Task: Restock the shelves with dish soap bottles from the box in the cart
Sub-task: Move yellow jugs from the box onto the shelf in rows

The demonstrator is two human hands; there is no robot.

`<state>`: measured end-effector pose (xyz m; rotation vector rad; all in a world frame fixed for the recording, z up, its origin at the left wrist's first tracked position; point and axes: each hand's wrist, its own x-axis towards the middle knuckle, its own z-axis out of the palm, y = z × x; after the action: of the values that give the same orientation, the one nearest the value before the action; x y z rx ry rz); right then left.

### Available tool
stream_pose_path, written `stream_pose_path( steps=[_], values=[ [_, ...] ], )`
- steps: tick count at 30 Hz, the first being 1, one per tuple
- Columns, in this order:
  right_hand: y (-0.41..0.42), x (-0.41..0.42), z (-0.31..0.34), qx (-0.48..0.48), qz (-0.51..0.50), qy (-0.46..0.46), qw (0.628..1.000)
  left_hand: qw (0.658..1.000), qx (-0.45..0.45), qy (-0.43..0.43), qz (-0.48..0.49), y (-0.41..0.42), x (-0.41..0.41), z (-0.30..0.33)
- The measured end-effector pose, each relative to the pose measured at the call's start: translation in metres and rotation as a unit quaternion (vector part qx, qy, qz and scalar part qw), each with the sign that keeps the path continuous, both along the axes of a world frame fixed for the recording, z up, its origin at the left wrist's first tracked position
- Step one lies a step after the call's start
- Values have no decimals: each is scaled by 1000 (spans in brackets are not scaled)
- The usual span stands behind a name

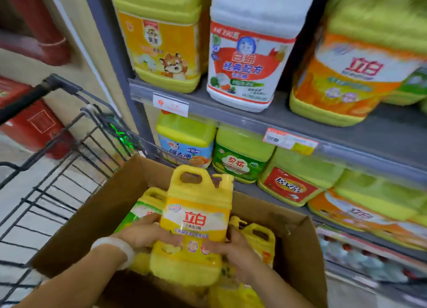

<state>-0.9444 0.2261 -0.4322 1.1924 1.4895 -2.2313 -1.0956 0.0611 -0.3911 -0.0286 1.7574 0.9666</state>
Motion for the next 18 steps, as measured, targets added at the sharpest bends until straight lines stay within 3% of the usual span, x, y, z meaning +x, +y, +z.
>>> stream_pose_path(
  steps=[3,7,18],
  values=[
    [40,51,22,56,-11,38,998,994,28,81,-74,41,37,14],
    [101,138,51,114,-41,86,989,980,84,145,-104,109,116,39],
    [279,395,150,278,-147,112,943,924,242,242,-168,319,355,129]
  ],
)
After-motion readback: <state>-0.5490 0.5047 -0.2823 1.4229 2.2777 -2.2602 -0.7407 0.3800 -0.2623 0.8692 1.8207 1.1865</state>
